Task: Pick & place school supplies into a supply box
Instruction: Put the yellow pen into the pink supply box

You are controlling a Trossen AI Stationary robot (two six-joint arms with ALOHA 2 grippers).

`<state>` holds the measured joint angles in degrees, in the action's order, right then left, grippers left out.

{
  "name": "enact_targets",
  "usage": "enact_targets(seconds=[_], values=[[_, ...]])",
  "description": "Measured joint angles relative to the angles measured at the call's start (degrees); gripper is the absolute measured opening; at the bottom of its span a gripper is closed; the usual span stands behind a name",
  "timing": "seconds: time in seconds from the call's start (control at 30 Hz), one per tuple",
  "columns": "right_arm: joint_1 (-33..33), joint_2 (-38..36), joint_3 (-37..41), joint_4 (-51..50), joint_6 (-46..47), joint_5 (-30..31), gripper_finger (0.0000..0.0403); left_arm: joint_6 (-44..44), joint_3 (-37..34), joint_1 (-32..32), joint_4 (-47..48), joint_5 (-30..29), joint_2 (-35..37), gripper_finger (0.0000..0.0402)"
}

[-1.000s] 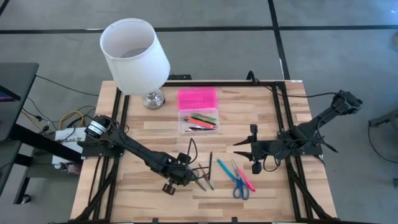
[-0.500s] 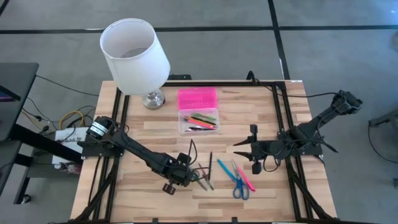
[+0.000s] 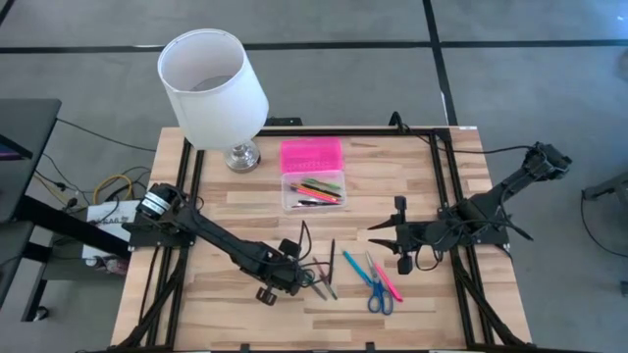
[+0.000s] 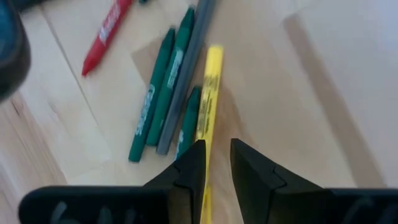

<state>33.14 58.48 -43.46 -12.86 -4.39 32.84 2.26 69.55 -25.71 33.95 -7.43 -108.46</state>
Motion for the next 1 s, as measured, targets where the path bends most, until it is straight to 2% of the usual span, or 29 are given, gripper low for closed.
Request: enact_targets(seconds=[0.37,1.0], values=[[1.5,0.0,0.0,0.0,0.0,0.0,0.0118,-0.3,-1.5,0.1,-1.0,-0.8,-0.3,0.0068],[1.4,0.0,0.0,0.1,-0.1,0.0,0.0118,-1.0,-1.2,0.0,-1.5,2.4,-3.7,0.0068]])
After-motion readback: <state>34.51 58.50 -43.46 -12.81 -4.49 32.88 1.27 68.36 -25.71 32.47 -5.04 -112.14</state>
